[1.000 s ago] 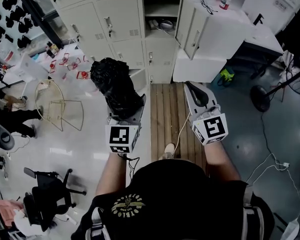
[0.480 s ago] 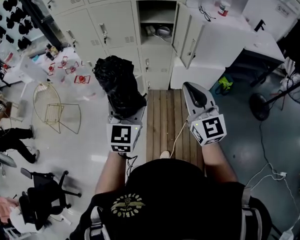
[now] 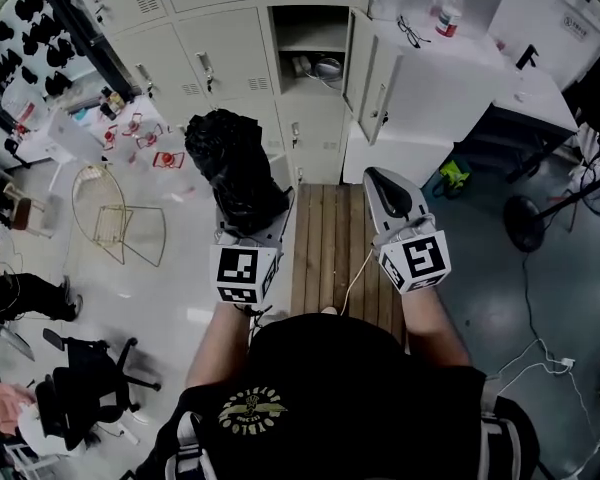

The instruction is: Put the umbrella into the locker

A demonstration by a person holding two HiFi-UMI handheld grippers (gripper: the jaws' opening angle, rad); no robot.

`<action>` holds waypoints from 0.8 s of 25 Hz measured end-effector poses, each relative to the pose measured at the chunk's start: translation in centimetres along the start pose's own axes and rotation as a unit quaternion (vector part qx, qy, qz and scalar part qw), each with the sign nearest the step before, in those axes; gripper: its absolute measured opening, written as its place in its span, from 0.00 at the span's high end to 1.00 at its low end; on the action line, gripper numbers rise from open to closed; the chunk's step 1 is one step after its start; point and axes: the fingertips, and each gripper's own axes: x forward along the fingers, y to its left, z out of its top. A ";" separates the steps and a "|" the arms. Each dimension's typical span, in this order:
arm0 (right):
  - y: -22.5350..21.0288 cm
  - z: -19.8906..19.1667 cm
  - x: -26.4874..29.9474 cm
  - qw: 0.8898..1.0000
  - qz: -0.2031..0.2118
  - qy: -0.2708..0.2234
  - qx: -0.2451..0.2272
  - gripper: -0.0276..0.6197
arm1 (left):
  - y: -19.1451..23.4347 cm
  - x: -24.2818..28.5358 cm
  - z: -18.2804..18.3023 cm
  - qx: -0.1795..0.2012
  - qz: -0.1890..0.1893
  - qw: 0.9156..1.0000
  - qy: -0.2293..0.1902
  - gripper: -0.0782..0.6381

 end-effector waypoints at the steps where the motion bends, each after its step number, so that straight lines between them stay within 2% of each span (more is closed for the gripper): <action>1: -0.1 -0.1 0.0 1.000 0.001 0.000 0.002 0.91 | -0.2 0.0 0.1 0.002 0.000 1.000 0.001 0.49; 7: -0.8 -0.3 -0.3 1.000 0.004 -0.005 0.011 0.91 | -1.5 0.7 0.4 0.013 -0.011 1.000 0.006 0.49; 11: -1.1 -1.0 -0.6 0.999 0.001 -0.001 0.033 0.91 | -2.0 1.0 -0.2 0.017 -0.024 0.999 0.019 0.49; 20: -2.4 -0.7 0.5 1.000 -0.011 0.002 0.012 0.91 | -1.6 3.2 -0.1 0.024 -0.041 0.999 0.008 0.49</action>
